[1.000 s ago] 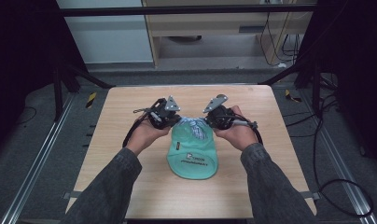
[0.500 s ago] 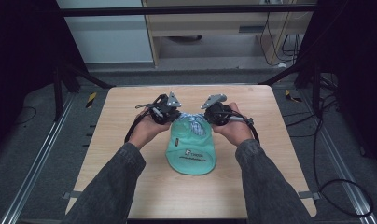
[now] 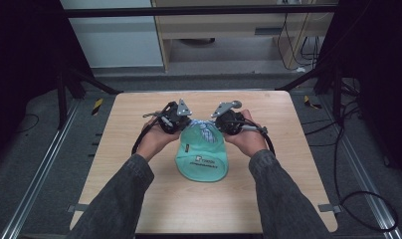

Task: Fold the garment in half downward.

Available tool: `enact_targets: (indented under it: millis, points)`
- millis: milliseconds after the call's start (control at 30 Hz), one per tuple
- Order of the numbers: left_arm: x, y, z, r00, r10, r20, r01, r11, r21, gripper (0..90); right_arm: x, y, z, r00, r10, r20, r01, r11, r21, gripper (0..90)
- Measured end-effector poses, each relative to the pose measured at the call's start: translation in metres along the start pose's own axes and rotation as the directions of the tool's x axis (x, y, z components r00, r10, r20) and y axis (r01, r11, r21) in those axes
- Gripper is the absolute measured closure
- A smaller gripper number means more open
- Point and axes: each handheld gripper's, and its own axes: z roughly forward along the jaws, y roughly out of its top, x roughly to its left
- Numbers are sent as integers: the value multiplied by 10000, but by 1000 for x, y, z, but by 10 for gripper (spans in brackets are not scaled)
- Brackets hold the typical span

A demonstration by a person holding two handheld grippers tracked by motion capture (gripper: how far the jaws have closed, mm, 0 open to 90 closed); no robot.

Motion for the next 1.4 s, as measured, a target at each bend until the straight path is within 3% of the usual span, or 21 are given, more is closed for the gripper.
enact_targets:
  millis: [367,467,833,1400]
  points:
    - [2,4,6,9999,-126,48,126,9999,-107,860,-4,-4,-2,10000,2,71,-2,10000,-50,851]
    - [-2,4,4,10000,77,52,-77,10000,-36,860,-3,-5,-2,10000,-57,48,57,10000,-47,851]
    - [-19,-4,-1,9996,281,57,-281,9996,-68,859,11,-16,-11,9997,-224,-35,224,9996,-184,851]
    - [-29,-19,-6,9992,349,189,-345,9992,-179,860,23,-24,-11,9991,-356,-219,348,9988,-345,851]
